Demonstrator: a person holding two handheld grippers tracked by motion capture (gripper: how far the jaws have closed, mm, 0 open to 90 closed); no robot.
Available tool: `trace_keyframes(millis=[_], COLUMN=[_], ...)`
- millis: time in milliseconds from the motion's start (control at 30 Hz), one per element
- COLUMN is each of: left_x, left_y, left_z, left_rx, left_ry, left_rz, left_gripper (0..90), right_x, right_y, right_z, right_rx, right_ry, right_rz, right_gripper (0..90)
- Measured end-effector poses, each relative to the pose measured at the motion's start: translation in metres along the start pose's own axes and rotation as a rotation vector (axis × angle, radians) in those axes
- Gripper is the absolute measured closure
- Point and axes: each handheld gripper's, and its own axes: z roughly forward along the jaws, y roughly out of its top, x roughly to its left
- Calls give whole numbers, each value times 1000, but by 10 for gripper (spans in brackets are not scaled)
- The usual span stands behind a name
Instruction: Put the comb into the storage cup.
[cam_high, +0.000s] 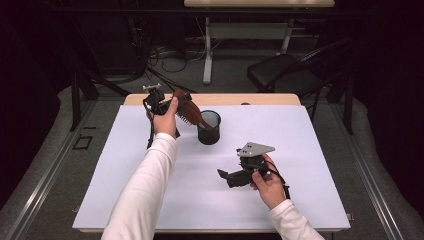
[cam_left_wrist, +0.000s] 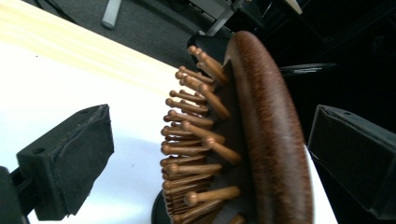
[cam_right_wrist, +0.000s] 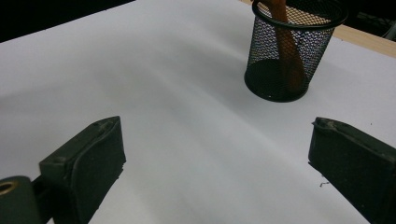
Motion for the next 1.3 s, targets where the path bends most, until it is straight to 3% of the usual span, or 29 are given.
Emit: trace_keyframes(millis=[600, 867, 1000, 1133, 1300], left_x=[0, -1, 0, 0, 1], left_y=[3, 7, 10, 13, 15], left_z=[-5, -13, -17, -21, -25], left_rx=[-14, -33, -43, -46, -37], left_ry=[-7, 2, 22, 24, 30], left_rz=[10, 52, 100, 105, 139], left_gripper=[4, 4, 4, 4, 4], right_x=[-1, 0, 0, 1, 1], right_y=[0, 0, 0, -1, -1], right_z=[0, -1, 0, 1, 1], right_rx=[0, -1, -1, 5, 5], right_ry=[-5, -6, -5, -3, -5], right_rz=[0, 2, 2, 1, 0], right_gripper=[32, 32, 32, 32, 32])
